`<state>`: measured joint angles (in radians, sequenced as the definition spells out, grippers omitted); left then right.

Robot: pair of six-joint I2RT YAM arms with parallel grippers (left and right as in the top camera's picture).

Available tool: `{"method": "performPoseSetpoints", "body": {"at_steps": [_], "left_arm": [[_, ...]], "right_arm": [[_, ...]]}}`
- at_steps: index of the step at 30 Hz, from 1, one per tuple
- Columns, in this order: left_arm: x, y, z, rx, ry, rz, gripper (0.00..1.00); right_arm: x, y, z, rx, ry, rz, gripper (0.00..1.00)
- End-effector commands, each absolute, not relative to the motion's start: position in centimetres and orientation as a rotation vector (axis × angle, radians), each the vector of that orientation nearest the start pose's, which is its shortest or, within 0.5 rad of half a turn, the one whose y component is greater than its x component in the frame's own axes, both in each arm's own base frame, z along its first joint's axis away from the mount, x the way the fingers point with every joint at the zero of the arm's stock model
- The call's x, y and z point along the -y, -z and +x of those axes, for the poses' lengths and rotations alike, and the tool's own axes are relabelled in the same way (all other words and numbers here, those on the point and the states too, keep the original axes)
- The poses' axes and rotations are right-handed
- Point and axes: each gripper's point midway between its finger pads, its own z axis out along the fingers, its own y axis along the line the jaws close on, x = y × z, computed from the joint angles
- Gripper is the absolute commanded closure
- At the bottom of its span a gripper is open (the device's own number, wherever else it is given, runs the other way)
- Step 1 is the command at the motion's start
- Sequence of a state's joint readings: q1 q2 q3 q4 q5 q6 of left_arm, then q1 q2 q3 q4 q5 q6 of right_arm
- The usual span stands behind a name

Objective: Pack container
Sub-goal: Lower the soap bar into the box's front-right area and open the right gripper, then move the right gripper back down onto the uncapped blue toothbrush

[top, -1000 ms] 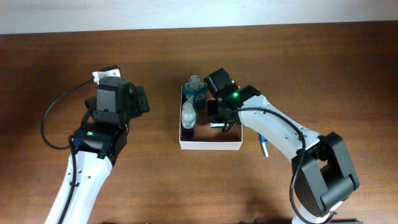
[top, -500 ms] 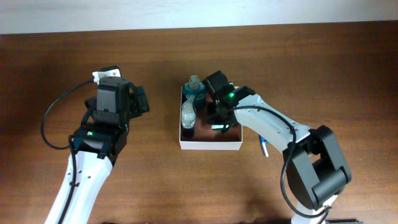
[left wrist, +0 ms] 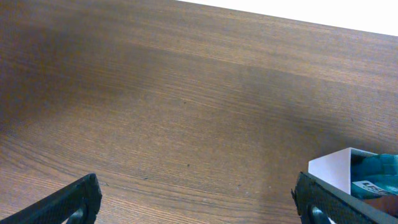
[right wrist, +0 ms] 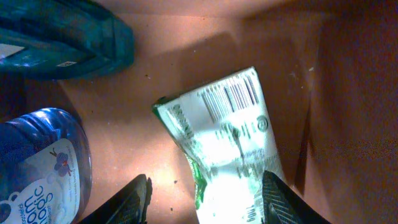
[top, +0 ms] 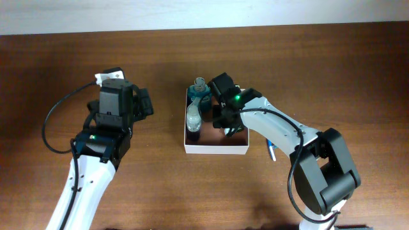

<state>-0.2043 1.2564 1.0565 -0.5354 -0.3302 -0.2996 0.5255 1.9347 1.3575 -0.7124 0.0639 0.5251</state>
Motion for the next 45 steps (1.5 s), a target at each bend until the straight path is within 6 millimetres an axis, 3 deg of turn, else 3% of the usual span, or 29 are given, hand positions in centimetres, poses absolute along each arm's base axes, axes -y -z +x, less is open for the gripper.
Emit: {"method": "performPoseSetpoints", "body": {"at_steps": [1,4,10,15,19,24,33,37,45], "left_arm": [[1.8,-22.1,36.9,-2.231,-0.119,-0.280,0.01],[1.8,-22.1,36.9,-2.231,-0.119,-0.280,0.01],[1.8,-22.1,36.9,-2.232,-0.119,-0.280,0.01],[1.8,-22.1,36.9,-2.231,-0.119,-0.280,0.01],[1.7,-22.1,36.9,-2.231,-0.119,-0.280,0.01],[1.8,-22.1,36.9,-2.231,-0.119,-0.280,0.01],[1.8,-22.1,36.9,-2.231,-0.119,-0.280,0.01],[1.8,-22.1,36.9,-2.231,-0.119,-0.280,0.01],[1.8,-22.1,36.9,-2.231,-0.119,-0.280,0.01]], "right_arm": [[-20.3,-4.6,37.4,-2.844,-0.122,0.022,0.49],[-21.2,-5.6,37.5,-2.834,-0.186,-0.054,0.49],[-20.3,-11.9,38.1,-2.783,-0.237,-0.082,0.48],[-17.2,-17.1,37.9,-2.746,-0.227,-0.038,0.49],[-13.3,-18.7,37.3,-2.755,-0.189,0.068,0.48],[-9.7,-17.7,36.3,-2.832,-0.119,0.106,0.48],[-6.0,-13.8,35.5,-2.909,-0.020,0.125,0.50],[-5.1,-11.6,35.3,-2.917,-0.015,0.162,0.62],[-5.2,-6.7,35.4,-2.879,-0.011,0.030,0.67]]}}
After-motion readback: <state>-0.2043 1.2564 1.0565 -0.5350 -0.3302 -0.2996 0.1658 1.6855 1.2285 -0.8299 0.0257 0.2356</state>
